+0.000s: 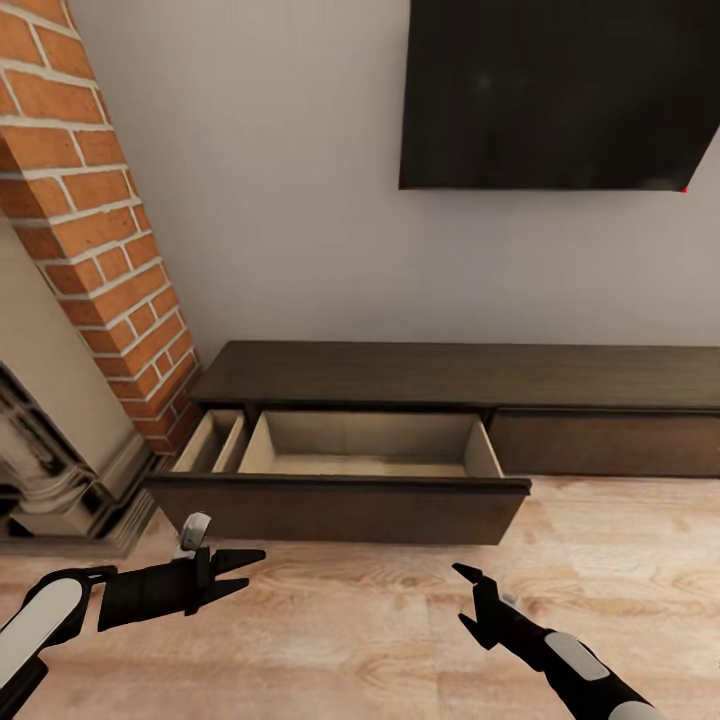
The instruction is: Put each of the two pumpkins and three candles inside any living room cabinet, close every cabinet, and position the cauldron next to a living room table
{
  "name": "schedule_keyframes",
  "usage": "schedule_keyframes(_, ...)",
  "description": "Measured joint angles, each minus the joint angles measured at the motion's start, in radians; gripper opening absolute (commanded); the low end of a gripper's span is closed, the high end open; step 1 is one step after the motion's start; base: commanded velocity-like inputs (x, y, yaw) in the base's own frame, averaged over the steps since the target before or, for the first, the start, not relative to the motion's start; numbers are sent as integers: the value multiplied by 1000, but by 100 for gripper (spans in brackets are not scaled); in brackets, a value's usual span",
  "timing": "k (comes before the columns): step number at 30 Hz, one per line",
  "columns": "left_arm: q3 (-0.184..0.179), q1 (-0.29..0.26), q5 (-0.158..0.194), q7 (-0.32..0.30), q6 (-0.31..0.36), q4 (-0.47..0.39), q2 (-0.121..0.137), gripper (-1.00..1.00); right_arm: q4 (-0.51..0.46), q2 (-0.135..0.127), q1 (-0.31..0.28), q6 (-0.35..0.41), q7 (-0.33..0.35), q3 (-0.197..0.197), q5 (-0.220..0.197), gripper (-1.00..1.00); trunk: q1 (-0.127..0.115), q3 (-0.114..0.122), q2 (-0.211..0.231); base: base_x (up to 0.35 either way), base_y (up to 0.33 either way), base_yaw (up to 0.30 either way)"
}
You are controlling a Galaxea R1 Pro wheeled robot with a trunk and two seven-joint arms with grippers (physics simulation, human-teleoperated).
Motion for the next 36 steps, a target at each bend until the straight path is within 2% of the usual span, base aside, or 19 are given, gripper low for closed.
schedule_keyframes(18, 2, 0, 0, 0, 0, 0, 0, 100, 3, 2, 0, -31, -13, 3, 2, 100, -69, 56, 126, -291, 0, 283)
schedule_keyframes(25, 2, 0, 0, 0, 0, 0, 0, 100, 3, 2, 0, -72, -14, 3, 4, 100, -96, 78, 175, -292, 0, 293)
schedule_keyframes(36, 8, 0, -5, 2, 0, 0, 1, 100, 3, 2, 0, -78, -15, 3, 4, 100, -138, 113, 252, -270, 0, 293)
